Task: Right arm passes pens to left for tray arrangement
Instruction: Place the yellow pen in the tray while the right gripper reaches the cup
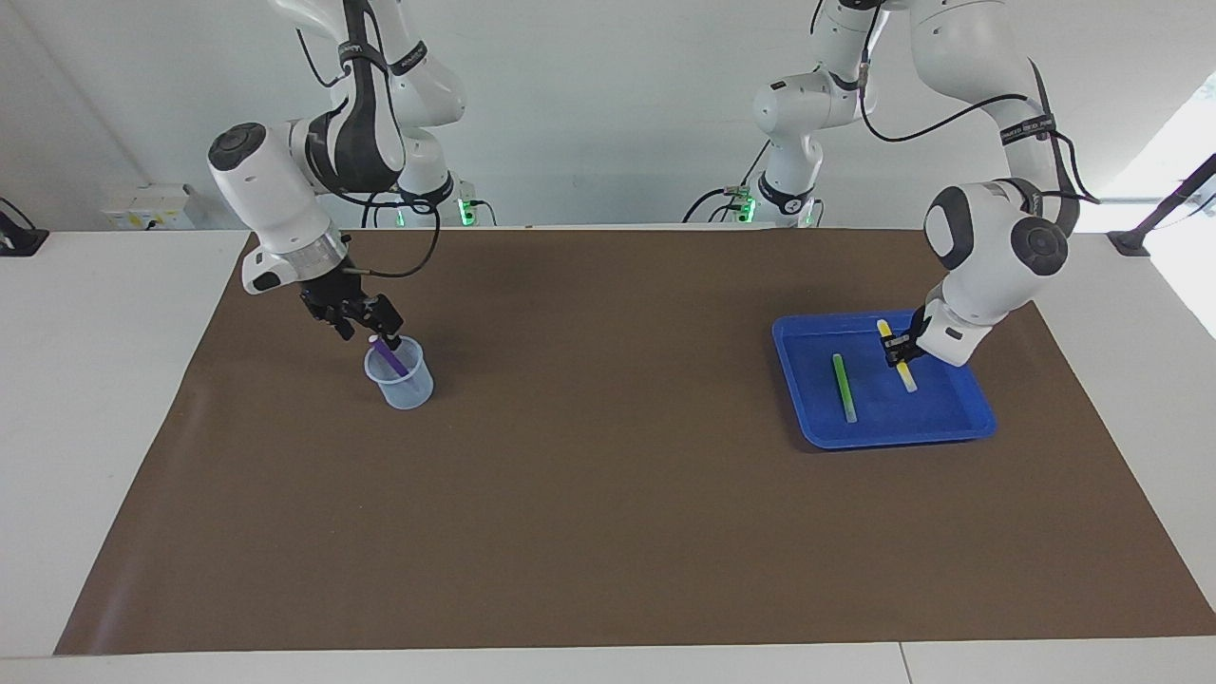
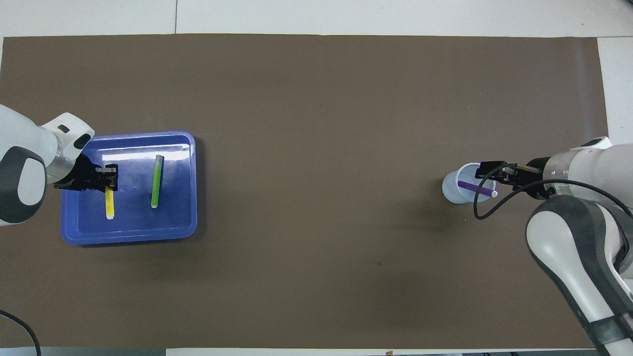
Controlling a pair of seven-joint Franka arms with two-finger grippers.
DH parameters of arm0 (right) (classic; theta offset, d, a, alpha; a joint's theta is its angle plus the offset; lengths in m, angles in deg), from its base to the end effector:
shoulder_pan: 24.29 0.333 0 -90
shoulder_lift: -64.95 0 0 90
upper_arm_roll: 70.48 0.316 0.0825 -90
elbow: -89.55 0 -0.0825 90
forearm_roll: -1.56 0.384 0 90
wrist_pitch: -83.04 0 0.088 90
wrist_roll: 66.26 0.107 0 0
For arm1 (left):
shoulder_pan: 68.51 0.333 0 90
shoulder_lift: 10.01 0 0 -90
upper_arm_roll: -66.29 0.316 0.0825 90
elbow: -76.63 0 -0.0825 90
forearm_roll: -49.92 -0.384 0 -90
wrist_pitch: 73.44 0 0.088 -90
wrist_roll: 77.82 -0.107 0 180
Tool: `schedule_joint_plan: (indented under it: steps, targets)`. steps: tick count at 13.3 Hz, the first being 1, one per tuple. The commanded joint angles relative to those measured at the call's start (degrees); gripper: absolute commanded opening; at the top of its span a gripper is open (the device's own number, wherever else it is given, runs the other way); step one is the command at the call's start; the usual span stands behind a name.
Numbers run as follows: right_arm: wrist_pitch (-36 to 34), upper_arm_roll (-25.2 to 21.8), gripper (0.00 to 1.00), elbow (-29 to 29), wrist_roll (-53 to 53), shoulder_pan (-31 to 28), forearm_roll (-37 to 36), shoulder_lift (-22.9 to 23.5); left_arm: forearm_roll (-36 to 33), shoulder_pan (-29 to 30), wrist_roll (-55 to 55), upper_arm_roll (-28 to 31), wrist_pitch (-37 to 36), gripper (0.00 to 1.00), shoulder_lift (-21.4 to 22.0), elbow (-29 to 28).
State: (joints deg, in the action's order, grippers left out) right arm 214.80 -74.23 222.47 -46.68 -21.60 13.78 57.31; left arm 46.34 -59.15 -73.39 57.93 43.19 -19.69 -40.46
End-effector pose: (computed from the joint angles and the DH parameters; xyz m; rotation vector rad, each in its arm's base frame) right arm 0.5007 -0.0051 0.4066 -2.8586 0.7201 -0.1213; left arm 0.5591 0.0148 0.3470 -3.0945 -0.0956 0.2698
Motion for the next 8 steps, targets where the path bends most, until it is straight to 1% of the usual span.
schedule_joint_plan:
  steps: [1, 3, 5, 8]
  targets:
    - [4.29, -0.03, 0.99, 4.44, 6.77, 0.04, 0.70, -1.95, -2.40, 0.04, -0.66, -0.26, 1.76, 0.00, -2.27, 1.16]
    - [5.88, 0.05, 0.99, 5.77, 9.15, 0.12, 0.70, -1.95, -2.40, 0.48, -0.66, -0.26, 2.55, 0.00, -2.71, 1.16]
    - [5.97, 0.05, 0.99, 6.64, 11.18, 0.21, 0.79, -2.56, -2.40, 0.48, -0.31, -0.26, 3.61, 0.00, -3.59, 1.08]
    - [5.88, 0.14, 0.87, 6.83, 12.41, 0.30, 0.79, -2.65, -2.31, 0.48, 0.31, -0.26, 5.01, 0.00, -4.12, 0.55]
